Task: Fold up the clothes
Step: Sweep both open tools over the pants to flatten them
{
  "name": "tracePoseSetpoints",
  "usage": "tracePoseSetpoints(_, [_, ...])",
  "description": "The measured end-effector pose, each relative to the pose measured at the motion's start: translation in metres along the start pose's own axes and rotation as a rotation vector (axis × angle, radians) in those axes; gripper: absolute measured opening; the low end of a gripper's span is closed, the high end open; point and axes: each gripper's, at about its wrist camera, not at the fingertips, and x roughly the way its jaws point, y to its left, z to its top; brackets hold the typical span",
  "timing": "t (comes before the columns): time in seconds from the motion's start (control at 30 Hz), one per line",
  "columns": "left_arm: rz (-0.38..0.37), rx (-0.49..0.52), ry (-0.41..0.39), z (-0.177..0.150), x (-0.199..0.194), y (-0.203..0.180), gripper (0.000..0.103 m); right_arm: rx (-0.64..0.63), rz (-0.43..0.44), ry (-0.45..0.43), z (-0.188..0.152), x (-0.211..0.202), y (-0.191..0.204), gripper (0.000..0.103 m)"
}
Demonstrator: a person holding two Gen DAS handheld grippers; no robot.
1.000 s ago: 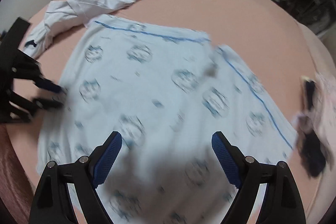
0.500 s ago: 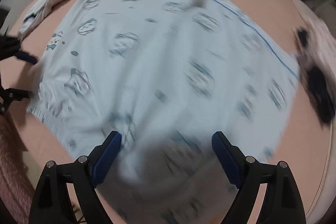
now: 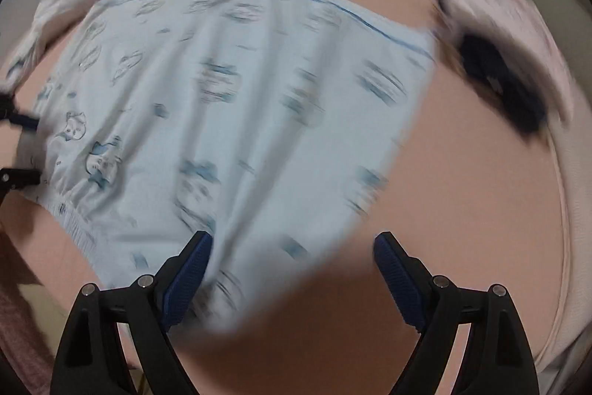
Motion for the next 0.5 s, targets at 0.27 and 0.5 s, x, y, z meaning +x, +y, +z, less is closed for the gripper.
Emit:
tracePoseSetpoints(0.27, [0.033, 0.055, -0.251, 0.067, -0.043, -0.015, 0.065, 0.062, 0.01, -0.101, 0.02, -0.027, -0.045, 0.089])
tracePoseSetpoints(0.5, [-0.018, 0.171, -0.298, 0.168, 0.021, -0.09, 0.065, 0.053, 0.055, -0.128, 0.059, 0.013, -0.03, 0.089])
